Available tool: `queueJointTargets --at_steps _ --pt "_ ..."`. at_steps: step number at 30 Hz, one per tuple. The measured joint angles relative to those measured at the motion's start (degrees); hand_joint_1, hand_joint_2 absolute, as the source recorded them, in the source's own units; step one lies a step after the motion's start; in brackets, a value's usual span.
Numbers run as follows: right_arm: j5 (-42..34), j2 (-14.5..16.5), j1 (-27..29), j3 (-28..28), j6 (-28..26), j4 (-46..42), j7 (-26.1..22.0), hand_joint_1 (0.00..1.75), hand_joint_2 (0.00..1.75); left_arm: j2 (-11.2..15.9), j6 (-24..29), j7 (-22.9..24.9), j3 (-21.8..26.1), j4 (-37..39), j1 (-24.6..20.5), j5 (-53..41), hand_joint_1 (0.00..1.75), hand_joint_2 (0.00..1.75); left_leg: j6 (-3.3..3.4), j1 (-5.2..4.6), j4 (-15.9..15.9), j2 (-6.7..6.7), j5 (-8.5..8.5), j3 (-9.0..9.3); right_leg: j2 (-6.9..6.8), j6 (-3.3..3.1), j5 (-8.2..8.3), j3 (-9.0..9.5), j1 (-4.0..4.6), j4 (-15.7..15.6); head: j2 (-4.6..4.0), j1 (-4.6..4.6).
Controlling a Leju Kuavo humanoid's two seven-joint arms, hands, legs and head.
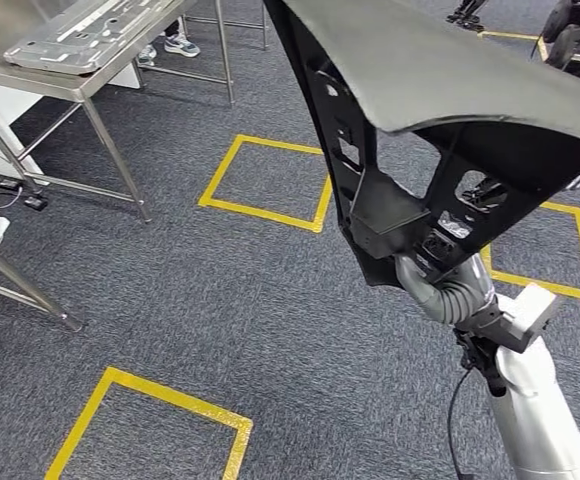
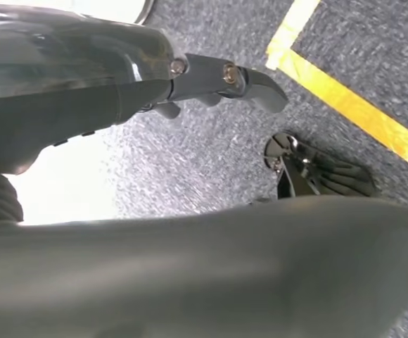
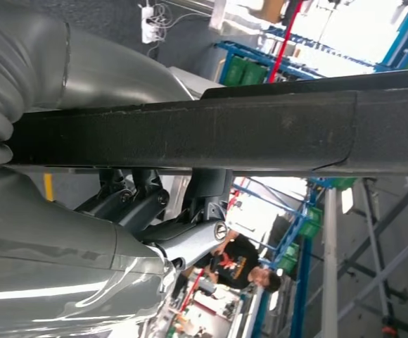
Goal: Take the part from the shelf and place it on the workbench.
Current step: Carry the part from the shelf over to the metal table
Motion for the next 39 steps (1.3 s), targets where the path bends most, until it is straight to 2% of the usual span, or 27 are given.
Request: queueJointTargets --at_steps 1,3,4,5,7,9,10,11,12,14,16,18,19,21,22,24,25,26,27,28,29,30,32,34,36,38,39 --pt "-0.01 -0.05 0.15 -0.15 0.04 -0.02 -0.01 1.75 1.75 0.07 0.04 0.14 0.01 -0.05 0.04 0.0 0.0 1.75 -0.24 0.05 0.12 -0.59 -0.02 -0.28 0.62 -0.19 -0.2 0.2 0.01 -0.57 0.0 0.0" --pt "0.02 -0.11 0.28 -0.35 0.12 -0.08 -0.02 1.75 1.75 0.16 0.27 0.63 0.06 -0.11 0.23 0.14 0.0 1.75 -0.64 0.2 0.14 -1.53 0.02 -0.55 -0.36 -0.86 -0.24 0.36 0.1 -0.81 0.0 0.04" --pt "0.09 -0.1 0.26 -0.45 0.2 -0.17 -0.02 1.75 1.75 0.17 0.43 0.99 0.14 -0.14 0.36 0.3 0.0 1.75 -0.88 0.17 0.47 -0.97 -0.28 -0.7 -1.02 -1.24 -0.28 0.55 0.07 -0.88 0.0 0.03" --pt "0.17 -0.1 0.26 -0.58 0.31 -0.31 -0.01 1.75 1.75 0.19 0.55 1.35 0.28 -0.16 0.39 0.55 0.0 1.75 -1.17 0.15 1.68 0.2 -1.08 -1.24 -1.75 -1.57 -0.33 0.74 0.01 -0.98 0.0 0.02" --pt "0.33 -0.13 0.42 -0.88 0.54 -0.64 0.03 1.75 1.75 0.14 0.63 1.77 0.67 -0.18 0.25 1.0 0.0 1.75 -1.82 0.22 7.44 3.18 -4.13 -4.04 -3.33 -2.07 -0.58 1.06 0.05 -1.07 0.0 -0.01" --pt "0.37 -0.18 0.67 -1.12 0.62 -0.85 0.1 1.75 1.75 -0.02 0.68 1.95 0.96 -0.18 0.07 1.2 0.0 1.75 -2.18 0.54 14.41 4.16 -6.62 -7.72 -4.92 -2.26 -0.9 1.26 0.21 -1.07 0.0 -0.01" --pt "0.38 -0.2 0.77 -1.21 0.63 -0.9 0.15 1.75 1.75 -0.1 0.75 2.04 1.04 -0.18 0.08 1.22 0.0 1.75 -2.21 0.63 15.84 4.25 -6.55 -8.59 -5.62 -2.28 -1.08 1.4 0.27 -1.06 0.0 -0.01" --pt "0.39 -0.22 0.83 -1.3 0.63 -0.94 0.2 1.75 1.75 -0.16 0.86 2.1 1.09 -0.18 0.14 1.27 0.0 1.75 -2.12 0.66 15.08 4.34 -5.38 -8.35 -6.24 -2.25 -1.29 1.63 0.32 -1.06 0.0 -0.01" --pt "0.4 -0.23 0.85 -1.38 0.63 -1.0 0.26 1.75 1.75 -0.19 0.97 2.14 1.17 -0.18 0.21 1.32 0.0 1.75 -1.9 0.63 12.36 4.6 -3.42 -7.1 -6.81 -2.21 -1.53 1.95 0.37 -1.06 0.0 -0.02" --pt "0.42 -0.29 0.82 -1.7 0.63 -1.29 0.31 1.75 1.75 -0.18 1.3 2.14 1.4 -0.19 0.22 1.51 0.0 1.75 -1.22 0.17 5.16 6.19 0.16 -3.56 -7.88 -2.01 -2.09 2.69 0.51 -1.1 0.0 -0.02" --pt "0.45 -0.37 0.86 -2.2 0.63 -1.67 0.36 1.75 1.75 -0.03 1.87 2.08 1.7 -0.21 0.02 1.69 0.0 1.75 -0.53 -0.46 1.46 7.45 0.84 -1.72 -8.81 -1.57 -2.5 3.08 0.63 -1.16 0.0 -0.01" --pt "0.48 -0.45 0.94 -2.63 0.63 -2.05 0.4 1.75 1.75 0.32 2.4 2.04 1.98 -0.27 0.05 1.84 0.0 1.75 -0.07 -0.68 0.76 6.94 0.43 -1.38 -9.59 -0.97 -2.76 3.37 0.61 -1.37 0.0 -0.01" --pt "0.47 -0.51 0.99 -2.79 0.64 -2.27 0.4 1.75 1.75 0.49 2.51 2.05 2.12 -0.31 0.19 1.87 0.0 1.75 0.09 -0.59 0.31 6.53 0.49 -1.08 -9.17 -0.73 -3.04 3.56 0.53 -1.26 0.0 0.0" --pt "0.46 -0.78 1.07 -3.18 0.68 -2.71 0.39 1.75 1.75 0.79 2.64 2.1 2.33 -0.44 0.28 1.89 0.0 1.75 0.47 -0.22 -0.6 5.78 0.68 -0.32 -6.63 -0.52 -4.76 2.72 0.46 1.18 0.0 0.02" --pt "0.45 -0.97 1.19 -3.46 0.69 -2.81 0.39 1.75 1.75 0.89 2.68 2.13 2.41 -0.49 0.2 1.89 0.0 1.75 0.62 -0.12 -0.75 5.35 0.67 -0.13 -5.14 -0.58 -6.25 1.23 0.43 4.16 0.0 0.03" --pt "0.45 -1.34 1.72 -4.0 0.68 -2.93 0.41 1.75 1.75 1.01 2.82 2.18 2.5 -0.55 -0.02 1.97 0.0 1.75 0.84 -0.06 -0.75 4.25 0.57 0.04 -3.98 -0.56 -8.91 -2.97 0.47 11.43 0.0 0.05" --pt "0.45 -1.51 2.11 -4.2 0.68 -3.03 0.44 1.75 1.75 1.01 2.89 2.22 2.57 -0.55 -0.06 2.07 0.0 1.75 0.86 -0.04 -0.74 3.61 0.49 0.14 -3.9 -0.46 -8.99 -4.47 0.46 13.58 0.0 0.05" --pt "0.44 -1.72 2.49 -4.4 0.67 -3.18 0.47 1.75 1.75 1.01 2.97 2.27 2.67 -0.55 -0.06 2.19 0.0 1.75 0.81 0.01 -0.72 2.95 0.41 0.29 -3.84 -0.35 -7.88 -4.96 0.44 13.63 0.0 0.05" --pt "0.43 -1.97 2.8 -4.68 0.67 -3.39 0.5 1.75 1.75 1.01 3.02 2.32 2.77 -0.55 -0.03 2.31 0.0 1.75 0.67 0.1 -0.67 2.25 0.27 0.51 -3.67 -0.21 -5.69 -4.28 0.38 11.26 0.0 0.05" --pt "0.4 -2.21 2.99 -5.01 0.66 -3.61 0.51 1.75 1.75 1.01 3.04 2.33 2.86 -0.55 -0.01 2.37 0.0 1.75 0.43 0.2 -0.55 1.56 0.06 0.72 -3.11 -0.07 -3.13 -2.89 0.26 7.41 0.0 0.05" --pt "0.37 -2.43 3.1 -5.33 0.64 -3.77 0.5 1.75 1.75 1.04 3.06 2.33 2.95 -0.57 -0.02 2.4 0.0 1.75 0.13 0.21 -0.34 0.91 -0.18 0.79 -2.2 0.07 -1.29 -1.39 0.17 3.7 0.0 0.04" --pt "0.35 -2.62 3.23 -5.59 0.64 -3.97 0.5 1.75 1.75 1.09 3.07 2.34 3.04 -0.58 -0.06 2.42 0.0 1.75 -0.17 0.22 -0.12 0.3 -0.38 0.74 -1.46 0.08 -0.14 -0.24 0.09 0.86 0.0 0.03" --pt "0.31 -2.91 3.58 -5.93 0.63 -4.29 0.51 1.75 1.75 1.19 3.17 2.42 3.26 -0.62 -0.07 2.58 0.0 1.75 -0.62 0.23 0.1 -0.7 -0.5 0.44 -0.93 -0.2 -0.15 0.49 0.16 -0.8 0.0 -0.01" --pt "0.01 -3.14 4.24 -6.39 0.62 -4.82 0.55 1.75 1.75 1.19 3.57 2.71 3.6 -0.62 0.12 3.01 0.0 1.75 -0.92 0.32 0.18 -1.13 -0.62 0.34 -1.96 -0.83 -0.17 0.69 0.11 -0.97 0.0 -0.02" --pt "-0.76 -3.46 5.13 -7.0 0.75 -5.56 1.0 1.75 1.75 1.04 4.09 3.23 4.02 -0.62 0.23 3.36 0.0 1.75 -1.47 0.3 2.49 0.82 -2.17 -0.69 -3.19 -1.46 -0.29 1.01 -0.05 -1.11 0.0 -0.05" --pt "-1.56 -4.09 5.76 -7.51 1.24 -6.08 2.01 1.75 1.75 0.7 4.28 3.67 4.24 -0.62 0.1 3.44 0.0 1.75 -2.09 0.46 8.91 3.41 -5.34 -3.93 -4.52 -1.83 -0.53 1.17 -0.01 -1.13 0.0 -0.08" --pt "-1.81 -4.39 5.86 -7.66 1.53 -6.17 2.56 1.75 1.75 0.49 4.29 3.77 4.26 -0.62 0.01 3.41 0.0 1.75 -2.3 0.61 12.54 3.95 -6.67 -5.89 -5.19 -1.89 -0.64 1.2 0.02 -1.13 0.0 -0.08"
